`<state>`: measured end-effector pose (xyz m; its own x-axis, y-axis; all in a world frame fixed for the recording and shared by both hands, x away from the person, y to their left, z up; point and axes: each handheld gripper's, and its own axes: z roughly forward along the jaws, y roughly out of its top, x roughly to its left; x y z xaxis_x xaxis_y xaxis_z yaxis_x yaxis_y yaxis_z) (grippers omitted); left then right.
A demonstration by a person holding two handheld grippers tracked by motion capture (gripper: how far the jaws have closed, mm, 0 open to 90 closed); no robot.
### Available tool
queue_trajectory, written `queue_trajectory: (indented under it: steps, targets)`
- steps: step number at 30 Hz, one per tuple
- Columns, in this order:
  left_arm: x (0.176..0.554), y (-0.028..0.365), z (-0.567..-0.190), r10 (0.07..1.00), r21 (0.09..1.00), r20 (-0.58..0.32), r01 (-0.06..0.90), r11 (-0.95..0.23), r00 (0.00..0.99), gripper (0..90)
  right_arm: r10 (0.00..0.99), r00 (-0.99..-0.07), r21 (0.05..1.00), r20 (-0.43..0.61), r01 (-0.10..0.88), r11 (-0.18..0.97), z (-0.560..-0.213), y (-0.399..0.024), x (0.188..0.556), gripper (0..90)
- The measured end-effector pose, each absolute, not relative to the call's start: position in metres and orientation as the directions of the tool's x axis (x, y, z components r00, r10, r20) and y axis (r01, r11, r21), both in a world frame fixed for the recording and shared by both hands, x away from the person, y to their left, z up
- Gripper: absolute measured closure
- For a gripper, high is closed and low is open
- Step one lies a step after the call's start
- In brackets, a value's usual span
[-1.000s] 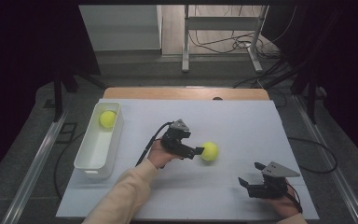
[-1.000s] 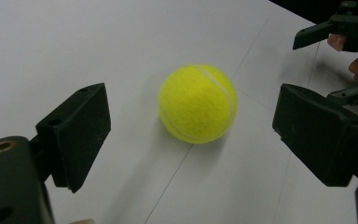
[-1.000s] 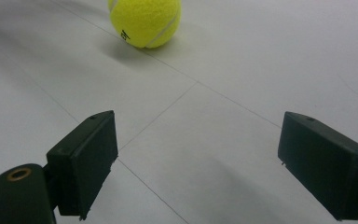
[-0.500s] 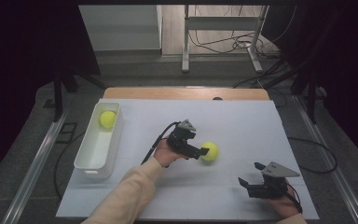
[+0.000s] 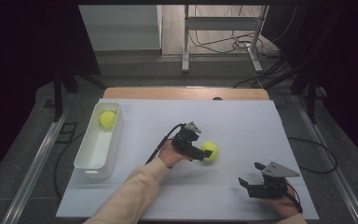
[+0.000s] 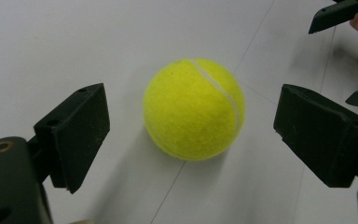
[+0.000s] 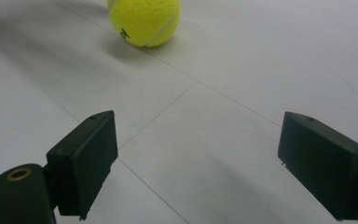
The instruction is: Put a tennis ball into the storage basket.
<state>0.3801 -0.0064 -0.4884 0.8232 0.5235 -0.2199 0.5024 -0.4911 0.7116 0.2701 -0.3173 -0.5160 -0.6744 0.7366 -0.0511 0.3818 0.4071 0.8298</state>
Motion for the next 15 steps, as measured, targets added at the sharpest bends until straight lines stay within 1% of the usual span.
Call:
queue_trajectory:
  steps: [15]
  targets:
    - [0.384, -0.022, -0.501, 0.520, 0.679, -0.232, 0.520, -0.519, 0.822, 10.4, 0.736, -0.675, 0.826, -0.054, 0.384, 0.413, -0.516, -0.317, 0.270, 12.2]
